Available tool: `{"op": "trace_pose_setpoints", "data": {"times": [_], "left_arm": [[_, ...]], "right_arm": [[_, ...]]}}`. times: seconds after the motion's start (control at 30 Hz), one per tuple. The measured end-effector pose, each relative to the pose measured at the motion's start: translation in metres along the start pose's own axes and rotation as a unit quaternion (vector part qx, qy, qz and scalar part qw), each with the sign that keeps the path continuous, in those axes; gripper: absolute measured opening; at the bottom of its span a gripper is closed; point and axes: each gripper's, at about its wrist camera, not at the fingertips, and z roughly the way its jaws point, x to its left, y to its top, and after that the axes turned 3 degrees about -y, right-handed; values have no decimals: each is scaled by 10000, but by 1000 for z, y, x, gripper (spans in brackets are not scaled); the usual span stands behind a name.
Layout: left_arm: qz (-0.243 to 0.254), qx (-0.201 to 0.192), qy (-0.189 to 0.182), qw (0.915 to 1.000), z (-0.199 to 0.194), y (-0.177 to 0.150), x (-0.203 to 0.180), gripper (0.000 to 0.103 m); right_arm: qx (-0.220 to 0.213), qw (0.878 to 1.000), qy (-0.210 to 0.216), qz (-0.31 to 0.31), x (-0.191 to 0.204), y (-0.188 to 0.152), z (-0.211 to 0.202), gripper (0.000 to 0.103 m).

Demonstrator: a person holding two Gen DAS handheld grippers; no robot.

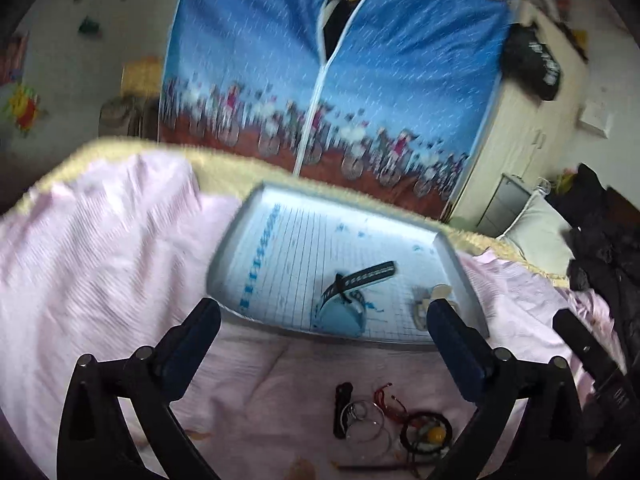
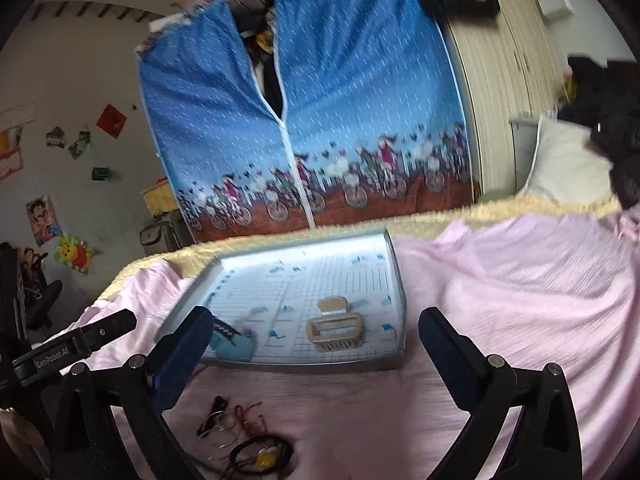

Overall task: Organize jewelry
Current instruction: 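Withdraw both tools from the tray back toward the remaining items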

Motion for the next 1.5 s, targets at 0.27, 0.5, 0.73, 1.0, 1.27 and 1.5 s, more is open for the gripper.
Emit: {"op": "trace_pose_setpoints", "data": {"times": [0.27,0.5,0.73,1.0,1.27,1.5], "left_arm": [[708,-134,90,9974,-65,-25,-27,101],[802,15,-10,9968,-102,-61,-14,101],[804,472,-266,9953,-110,-94,6,101],[832,1074,-271,9904,-90,-114,13,101],[680,1356,-339,9878,-79,-119,25,101],[707,1484,-321,9859,-62,-112,25,101]], "right_arm": [[-133,9996,35,-266,19,-17,-67,103],[3,9996,-180,219,16,-43,-122,103],[687,9955,-404,519,22,-70,-132,103],[1886,9809,-467,-59,49,-101,-90,103],[2131,9766,-281,111,38,-107,-71,103],[2663,9617,155,628,9,-104,-17,103]]}}
